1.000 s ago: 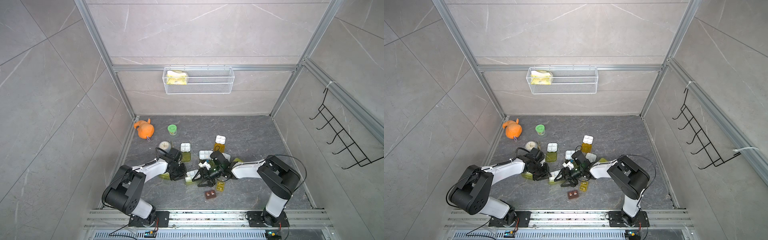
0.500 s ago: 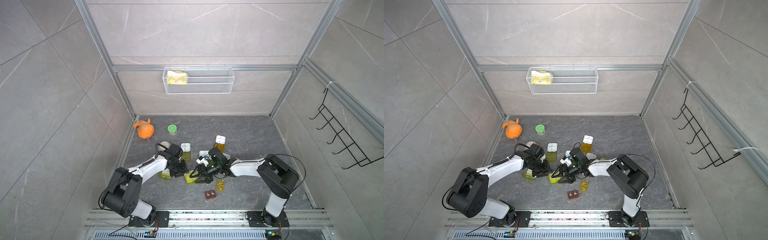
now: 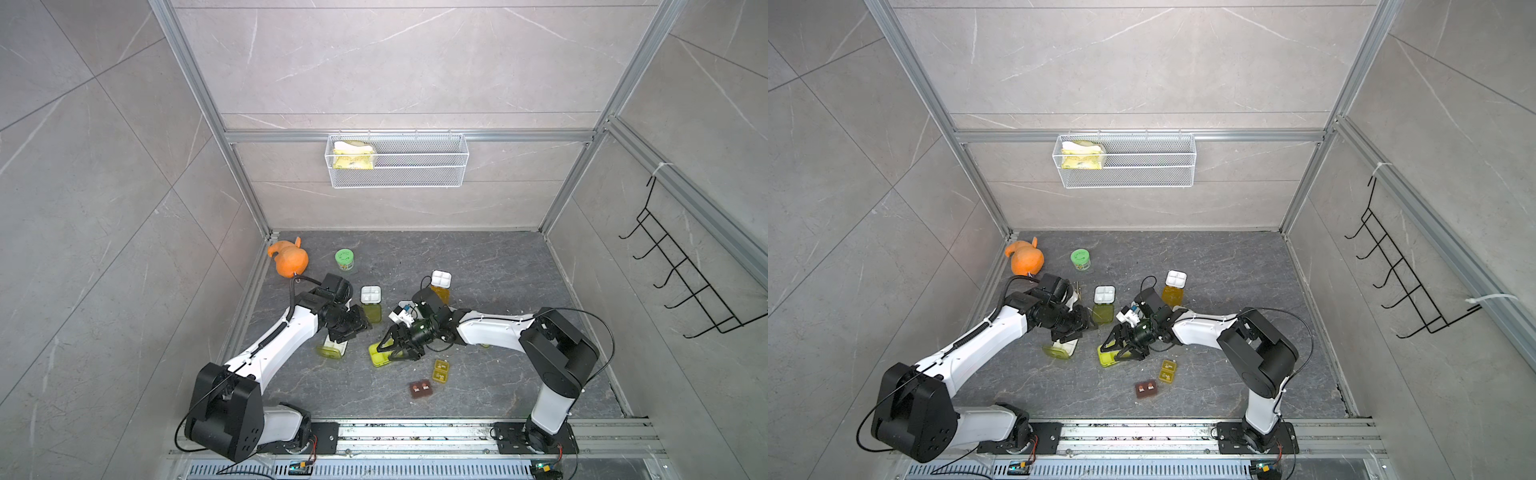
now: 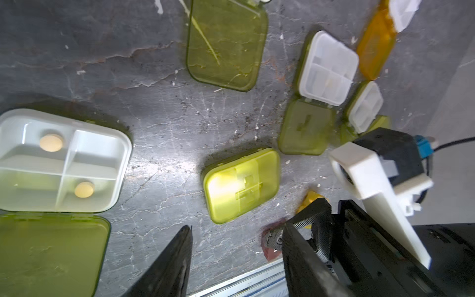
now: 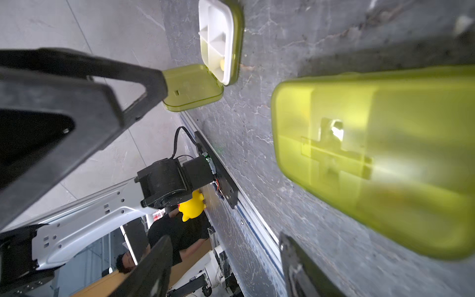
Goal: Close pillboxes
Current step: Close the lid on the pillbox.
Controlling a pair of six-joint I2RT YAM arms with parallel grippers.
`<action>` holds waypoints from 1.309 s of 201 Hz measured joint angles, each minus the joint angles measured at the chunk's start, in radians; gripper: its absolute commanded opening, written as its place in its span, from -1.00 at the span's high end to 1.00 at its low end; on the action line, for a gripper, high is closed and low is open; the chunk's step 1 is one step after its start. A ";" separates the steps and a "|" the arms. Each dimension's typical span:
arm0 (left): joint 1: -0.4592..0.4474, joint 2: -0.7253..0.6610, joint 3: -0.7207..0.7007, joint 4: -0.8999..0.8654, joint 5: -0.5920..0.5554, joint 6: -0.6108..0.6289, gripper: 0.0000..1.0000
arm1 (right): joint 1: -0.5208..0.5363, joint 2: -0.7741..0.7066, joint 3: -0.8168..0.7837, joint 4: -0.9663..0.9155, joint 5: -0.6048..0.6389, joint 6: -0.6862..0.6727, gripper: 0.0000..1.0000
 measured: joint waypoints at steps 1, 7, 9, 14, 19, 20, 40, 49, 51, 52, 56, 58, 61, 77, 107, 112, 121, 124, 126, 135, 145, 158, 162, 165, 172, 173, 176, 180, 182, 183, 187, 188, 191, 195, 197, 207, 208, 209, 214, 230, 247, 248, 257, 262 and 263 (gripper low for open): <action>0.000 -0.002 0.000 0.000 0.001 0.000 -0.19 | 0.000 -0.002 0.005 -0.013 0.004 -0.011 -0.36; 0.000 -0.014 -0.002 0.000 0.011 -0.009 -0.20 | 0.000 -0.013 0.028 -0.071 0.026 -0.050 -0.36; 0.000 -0.016 -0.002 0.000 0.014 -0.013 -0.21 | 0.000 -0.018 0.037 -0.092 0.034 -0.067 -0.36; 0.000 -0.027 -0.007 0.005 0.027 -0.023 -0.21 | 0.000 -0.027 0.058 -0.142 0.053 -0.096 -0.36; 0.000 -0.039 -0.018 0.016 0.037 -0.037 -0.22 | 0.000 -0.037 0.082 -0.195 0.076 -0.129 -0.36; 0.000 -0.041 -0.019 0.017 0.039 -0.039 -0.22 | 0.000 -0.039 0.086 -0.202 0.078 -0.134 -0.36; 0.000 -0.097 -0.093 0.060 0.085 -0.108 -0.24 | 0.000 -0.067 0.162 -0.362 0.159 -0.240 -0.35; 0.000 -0.114 -0.129 0.073 0.096 -0.135 -0.25 | 0.000 -0.071 0.176 -0.409 0.185 -0.270 -0.35; 0.000 -0.117 -0.138 0.076 0.099 -0.138 -0.26 | 0.000 -0.071 0.177 -0.418 0.192 -0.277 -0.35; 0.000 -0.118 -0.141 0.076 0.100 -0.141 -0.26 | 0.000 -0.071 0.178 -0.421 0.194 -0.278 -0.35; 0.000 -0.122 -0.157 0.080 0.105 -0.152 -0.26 | 0.000 -0.071 0.178 -0.435 0.203 -0.286 -0.35; 0.000 -0.123 -0.162 0.081 0.106 -0.156 -0.26 | 0.000 -0.070 0.178 -0.443 0.208 -0.292 -0.35; 0.000 -0.124 -0.173 0.084 0.108 -0.163 -0.26 | 0.000 -0.069 0.177 -0.455 0.215 -0.298 -0.35; 0.000 -0.122 -0.216 0.098 0.116 -0.189 -0.26 | 0.000 -0.058 0.169 -0.497 0.243 -0.313 -0.34; 0.000 -0.096 -0.258 0.147 0.132 -0.217 -0.27 | 0.000 -0.023 0.166 -0.514 0.268 -0.331 -0.34; 0.000 -0.086 -0.262 0.160 0.134 -0.220 -0.27 | 0.000 -0.014 0.166 -0.514 0.269 -0.333 -0.34; 0.000 -0.067 -0.265 0.178 0.137 -0.223 -0.28 | 0.000 0.003 0.167 -0.514 0.273 -0.338 -0.34; 0.000 -0.060 -0.266 0.186 0.137 -0.223 -0.28 | 0.000 0.010 0.167 -0.514 0.274 -0.341 -0.34; 0.000 -0.056 -0.267 0.192 0.138 -0.224 -0.28 | 0.000 0.014 0.167 -0.514 0.274 -0.343 -0.33; 0.000 -0.039 -0.268 0.209 0.139 -0.224 -0.28 | 0.000 0.032 0.167 -0.514 0.276 -0.348 -0.33; 0.000 -0.019 -0.269 0.229 0.139 -0.226 -0.28 | 0.000 0.051 0.167 -0.515 0.277 -0.354 -0.33; 0.000 0.007 -0.268 0.253 0.140 -0.227 -0.28 | 0.000 0.073 0.169 -0.514 0.277 -0.362 -0.33; 0.000 0.014 -0.268 0.258 0.140 -0.227 -0.28 | 0.000 0.079 0.170 -0.514 0.277 -0.362 -0.33; 0.000 0.021 -0.268 0.263 0.140 -0.227 -0.28 | 0.000 0.084 0.171 -0.514 0.277 -0.365 -0.33; 0.000 0.036 -0.267 0.270 0.140 -0.227 -0.28 | 0.000 0.095 0.174 -0.514 0.277 -0.369 -0.34; 0.000 0.039 -0.267 0.271 0.140 -0.227 -0.28 | 0.000 0.096 0.175 -0.514 0.277 -0.369 -0.33; 0.000 0.047 -0.266 0.274 0.140 -0.227 -0.28 | 0.000 0.100 0.177 -0.514 0.277 -0.370 -0.33; 0.000 0.054 -0.265 0.276 0.140 -0.227 -0.28 | 0.000 0.102 0.179 -0.514 0.277 -0.372 -0.33; 0.000 0.060 -0.264 0.278 0.140 -0.227 -0.28 | 0.000 0.105 0.180 -0.514 0.277 -0.373 -0.33; 0.000 0.064 -0.264 0.280 0.140 -0.227 -0.28 | 0.000 0.106 0.181 -0.514 0.277 -0.373 -0.33; 0.000 0.074 -0.262 0.284 0.140 -0.227 -0.28 | 0.000 0.111 0.185 -0.514 0.277 -0.376 -0.33; 0.000 0.076 -0.262 0.285 0.140 -0.227 -0.28 | 0.000 0.111 0.186 -0.514 0.277 -0.377 -0.33; 0.000 0.084 -0.261 0.288 0.140 -0.226 -0.28 | 0.000 0.114 0.188 -0.514 0.277 -0.377 -0.34; 0.000 0.091 -0.259 0.290 0.140 -0.226 -0.28 | -0.001 0.117 0.194 -0.514 0.277 -0.378 -0.33; 0.000 0.097 -0.258 0.291 0.140 -0.226 -0.28 | -0.001 0.119 0.195 -0.514 0.277 -0.380 -0.33; 0.000 0.112 -0.252 0.294 0.140 -0.226 -0.28 | -0.003 0.126 0.206 -0.513 0.277 -0.383 -0.33; 0.000 0.114 -0.251 0.295 0.140 -0.226 -0.28 | -0.003 0.127 0.206 -0.514 0.277 -0.384 -0.33; 0.000 0.114 -0.251 0.296 0.140 -0.226 -0.28 | -0.003 0.128 0.208 -0.513 0.277 -0.384 -0.33; 0.000 0.121 -0.248 0.299 0.140 -0.226 -0.28 | -0.005 0.131 0.212 -0.514 0.277 -0.385 -0.33; 0.000 0.136 -0.239 0.310 0.143 -0.226 -0.28 | -0.012 0.139 0.221 -0.513 0.277 -0.389 -0.33; 0.000 0.151 -0.229 0.320 0.154 -0.223 -0.28 | -0.021 0.152 0.232 -0.514 0.277 -0.397 -0.33; 0.000 0.152 -0.229 0.320 0.155 -0.223 -0.28 | -0.022 0.154 0.234 -0.514 0.277 -0.398 -0.33; -0.001 0.161 -0.223 0.321 0.159 -0.221 -0.27 | -0.026 0.166 0.243 -0.514 0.277 -0.403 -0.33; -0.001 0.165 -0.221 0.323 0.160 -0.220 -0.27 | -0.027 0.172 0.248 -0.514 0.276 -0.405 -0.33; -0.001 0.166 -0.221 0.323 0.160 -0.220 -0.27 | -0.028 0.174 0.248 -0.514 0.276 -0.406 -0.32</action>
